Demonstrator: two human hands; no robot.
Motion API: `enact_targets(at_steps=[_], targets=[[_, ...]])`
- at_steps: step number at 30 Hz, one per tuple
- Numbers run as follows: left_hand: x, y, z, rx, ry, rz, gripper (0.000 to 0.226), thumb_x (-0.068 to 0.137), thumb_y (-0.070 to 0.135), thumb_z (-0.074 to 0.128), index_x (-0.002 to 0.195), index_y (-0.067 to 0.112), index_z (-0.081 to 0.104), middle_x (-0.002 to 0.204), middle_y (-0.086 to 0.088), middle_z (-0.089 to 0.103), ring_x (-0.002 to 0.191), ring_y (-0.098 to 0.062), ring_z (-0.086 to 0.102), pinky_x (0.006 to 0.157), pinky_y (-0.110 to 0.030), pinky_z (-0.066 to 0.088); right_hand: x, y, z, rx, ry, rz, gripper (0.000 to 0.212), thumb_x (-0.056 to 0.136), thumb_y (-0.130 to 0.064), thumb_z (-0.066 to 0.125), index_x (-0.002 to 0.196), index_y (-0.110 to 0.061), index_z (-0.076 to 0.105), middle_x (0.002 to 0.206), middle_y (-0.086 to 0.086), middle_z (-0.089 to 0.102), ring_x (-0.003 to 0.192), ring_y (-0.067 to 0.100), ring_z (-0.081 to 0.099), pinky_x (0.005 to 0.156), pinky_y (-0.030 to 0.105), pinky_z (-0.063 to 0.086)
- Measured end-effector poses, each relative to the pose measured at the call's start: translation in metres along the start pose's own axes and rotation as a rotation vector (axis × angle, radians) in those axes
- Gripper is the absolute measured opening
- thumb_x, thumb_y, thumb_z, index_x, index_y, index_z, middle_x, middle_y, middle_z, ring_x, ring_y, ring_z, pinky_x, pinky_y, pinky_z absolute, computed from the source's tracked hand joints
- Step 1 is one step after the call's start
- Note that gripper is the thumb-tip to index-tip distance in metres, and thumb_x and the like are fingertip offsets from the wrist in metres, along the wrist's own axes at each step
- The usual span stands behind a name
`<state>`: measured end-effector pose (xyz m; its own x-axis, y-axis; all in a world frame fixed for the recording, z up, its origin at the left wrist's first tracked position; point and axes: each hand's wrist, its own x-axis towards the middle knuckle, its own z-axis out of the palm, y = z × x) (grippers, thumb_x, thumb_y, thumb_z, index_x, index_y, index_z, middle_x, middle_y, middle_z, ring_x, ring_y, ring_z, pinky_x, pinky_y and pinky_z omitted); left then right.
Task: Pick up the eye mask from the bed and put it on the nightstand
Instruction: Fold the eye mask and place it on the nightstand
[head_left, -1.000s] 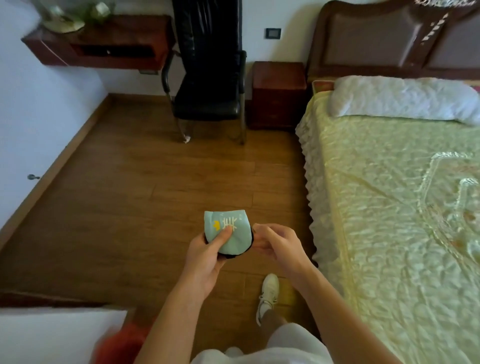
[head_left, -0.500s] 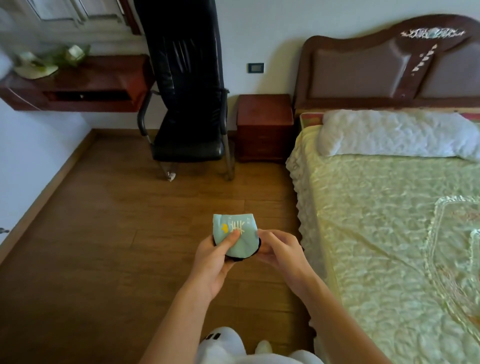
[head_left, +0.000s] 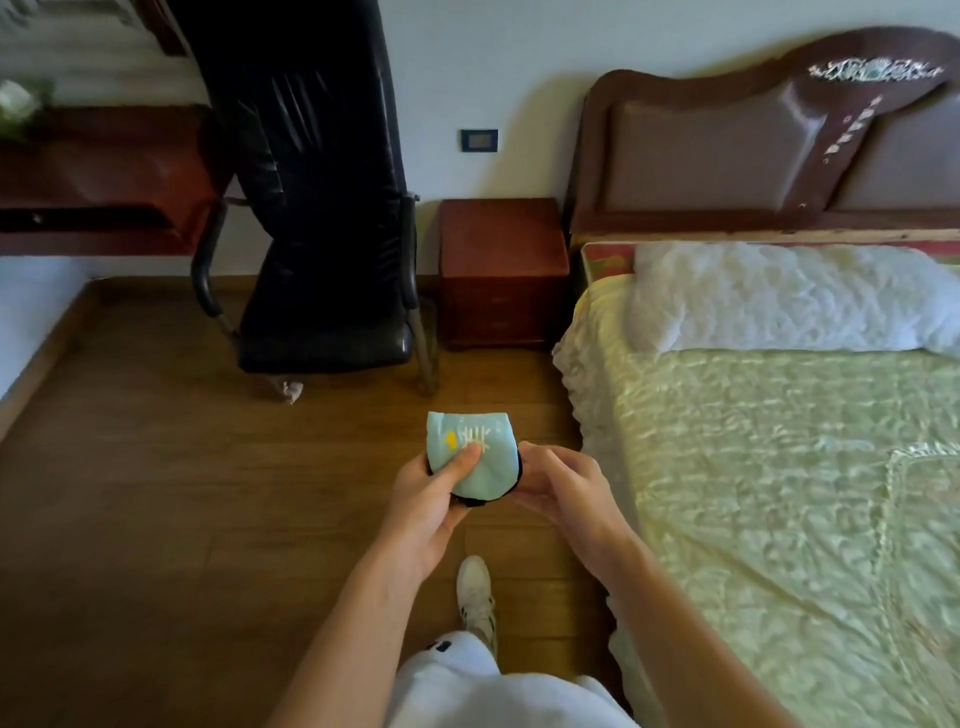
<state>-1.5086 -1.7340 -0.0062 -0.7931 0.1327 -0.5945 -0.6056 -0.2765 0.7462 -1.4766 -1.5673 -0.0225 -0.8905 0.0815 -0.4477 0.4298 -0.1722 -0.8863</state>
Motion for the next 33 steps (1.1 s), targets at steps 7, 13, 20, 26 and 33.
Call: enact_targets(at_steps=[7, 13, 20, 26, 33], targets=[[0.116, 0.093, 0.017, -0.005, -0.018, 0.015, 0.023, 0.083, 0.018, 0.074, 0.105, 0.019, 0.067, 0.109, -0.009, 0.074, 0.102, -0.024, 0.07, 0.077, -0.036, 0.061, 0.122, -0.07, 0.017, -0.03, 0.059, 0.001, 0.046, 0.084, -0.048, 0.067, 0.108, -0.011, 0.078, 0.1, 0.011, 0.082, 0.099, 0.025, 0.078, 0.09, 0.04, 0.062], [0.184, 0.132, 0.038, 0.001, -0.037, 0.005, 0.029, 0.077, 0.02, 0.078, 0.105, 0.019, 0.068, 0.108, -0.008, 0.076, 0.098, -0.022, 0.073, 0.071, -0.033, 0.062, 0.193, -0.107, 0.014, 0.001, 0.078, 0.012, 0.037, 0.093, -0.038, 0.067, 0.11, -0.008, 0.077, 0.101, 0.015, 0.081, 0.098, 0.026, 0.078, 0.09, 0.039, 0.062], [0.273, 0.168, 0.075, 0.001, -0.006, -0.016, 0.039, 0.068, 0.027, 0.08, 0.104, 0.023, 0.068, 0.106, -0.005, 0.077, 0.098, -0.021, 0.073, 0.074, -0.034, 0.062, 0.293, -0.14, -0.008, -0.004, 0.047, 0.021, 0.044, 0.09, -0.044, 0.068, 0.116, -0.009, 0.074, 0.111, 0.014, 0.079, 0.102, 0.023, 0.078, 0.094, 0.045, 0.062], [0.375, 0.211, 0.141, -0.015, 0.004, -0.014, 0.022, 0.084, 0.017, 0.075, 0.105, 0.018, 0.069, 0.095, -0.003, 0.081, 0.093, -0.02, 0.076, 0.07, -0.031, 0.063, 0.405, -0.188, -0.051, 0.042, 0.047, 0.014, 0.042, 0.083, -0.044, 0.07, 0.108, -0.01, 0.078, 0.104, 0.01, 0.082, 0.099, 0.022, 0.079, 0.088, 0.041, 0.063], [0.484, 0.277, 0.24, -0.02, -0.012, 0.011, 0.025, 0.085, 0.016, 0.074, 0.109, 0.014, 0.07, 0.099, -0.005, 0.08, 0.094, -0.021, 0.076, 0.068, -0.03, 0.062, 0.527, -0.272, -0.118, 0.047, 0.054, 0.046, 0.043, 0.076, -0.048, 0.072, 0.102, -0.015, 0.079, 0.102, 0.008, 0.083, 0.099, 0.022, 0.078, 0.087, 0.039, 0.063]])
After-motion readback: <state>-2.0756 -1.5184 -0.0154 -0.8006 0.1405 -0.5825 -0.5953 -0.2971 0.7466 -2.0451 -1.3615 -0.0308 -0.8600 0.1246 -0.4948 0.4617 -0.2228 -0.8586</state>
